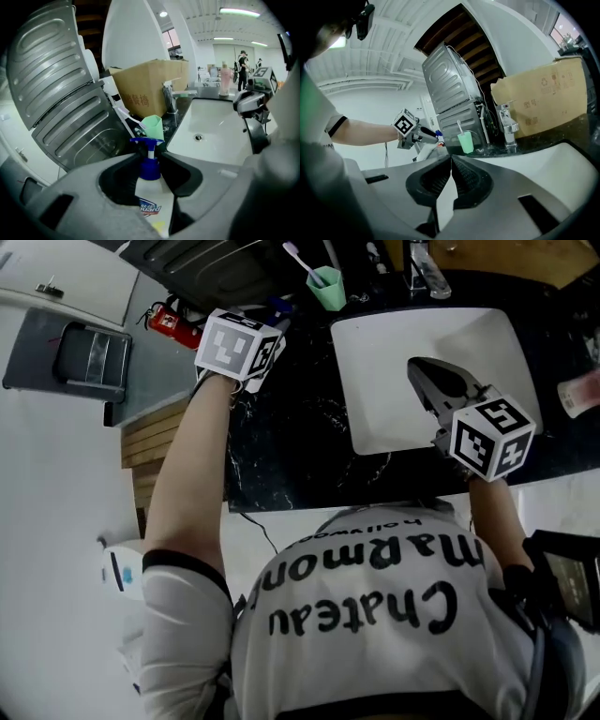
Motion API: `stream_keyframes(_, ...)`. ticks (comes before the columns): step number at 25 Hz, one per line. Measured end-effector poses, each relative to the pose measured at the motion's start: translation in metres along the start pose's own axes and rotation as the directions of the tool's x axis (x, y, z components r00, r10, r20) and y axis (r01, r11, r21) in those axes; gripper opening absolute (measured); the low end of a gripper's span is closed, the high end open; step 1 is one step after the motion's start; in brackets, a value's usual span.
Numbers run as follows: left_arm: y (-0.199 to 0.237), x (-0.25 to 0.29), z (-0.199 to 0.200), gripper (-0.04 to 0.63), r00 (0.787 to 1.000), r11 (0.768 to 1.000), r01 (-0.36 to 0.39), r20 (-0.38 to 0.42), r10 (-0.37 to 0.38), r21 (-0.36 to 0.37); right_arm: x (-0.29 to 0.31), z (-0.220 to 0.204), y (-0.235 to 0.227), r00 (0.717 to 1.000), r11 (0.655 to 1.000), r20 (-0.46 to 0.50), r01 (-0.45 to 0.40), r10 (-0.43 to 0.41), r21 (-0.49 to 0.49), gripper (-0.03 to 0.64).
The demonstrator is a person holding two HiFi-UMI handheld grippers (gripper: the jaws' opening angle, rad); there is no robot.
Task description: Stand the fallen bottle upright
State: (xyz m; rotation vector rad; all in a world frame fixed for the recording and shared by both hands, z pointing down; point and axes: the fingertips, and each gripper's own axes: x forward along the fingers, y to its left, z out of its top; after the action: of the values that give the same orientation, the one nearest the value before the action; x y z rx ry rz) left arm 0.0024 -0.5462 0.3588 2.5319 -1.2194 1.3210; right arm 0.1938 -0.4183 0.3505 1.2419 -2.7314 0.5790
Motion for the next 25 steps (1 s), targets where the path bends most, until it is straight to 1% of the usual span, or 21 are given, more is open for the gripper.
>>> stream_keyframes(1,0.003,-0.008,-0.003,0.143,1.000,1.000,-0.010,0.029,0.011,-0.020,-0.001,0.002,0.010,1.000,1.000,0.006,0.007,-0.007,-0.004,0.014)
stream_keyframes(3,0.009,-0.022,-0.008,0.143,0.995,0.996,-0.033,0.090,0.040,-0.084,-0.001,0.004,0.030,1.000,1.000,0.013,0.019,-0.019,-0.014,0.014)
stream_keyframes(6,0.020,-0.042,-0.015,0.143,0.977,0.980,-0.070,0.184,0.104,-0.185,0.001,0.007,0.055,0.999,0.997,0.014,0.032,-0.031,-0.066,0.014)
stream_keyframes(8,0.024,-0.055,-0.022,0.143,0.965,0.971,-0.080,0.228,0.132,-0.223,0.002,0.004,0.074,0.999,0.994,0.005,0.044,-0.044,-0.099,0.014)
stream_keyframes(11,0.026,-0.074,-0.035,0.143,0.951,0.962,-0.068,0.275,0.143,-0.264,0.000,-0.003,0.097,0.996,0.985,-0.013,0.082,-0.085,-0.153,0.014)
stream_keyframes(14,0.028,-0.089,-0.043,0.143,0.937,0.955,-0.055,0.316,0.151,-0.292,-0.005,-0.004,0.109,0.989,0.969,-0.020,0.136,-0.143,-0.205,0.014)
stream_keyframes(16,0.027,-0.099,-0.048,0.143,0.927,0.952,-0.048,0.340,0.155,-0.302,-0.010,-0.004,0.117,0.985,0.963,-0.018,0.162,-0.170,-0.217,0.014)
stream_keyframes(22,0.024,-0.120,-0.062,0.143,0.907,0.949,-0.031,0.390,0.159,-0.315,-0.022,-0.005,0.137,0.976,0.948,-0.018,0.205,-0.216,-0.243,0.014)
stream_keyframes(25,0.024,-0.126,-0.069,0.143,0.901,0.952,-0.049,0.398,0.173,-0.303,-0.027,-0.004,0.143,0.972,0.940,-0.008,0.224,-0.234,-0.258,0.014)
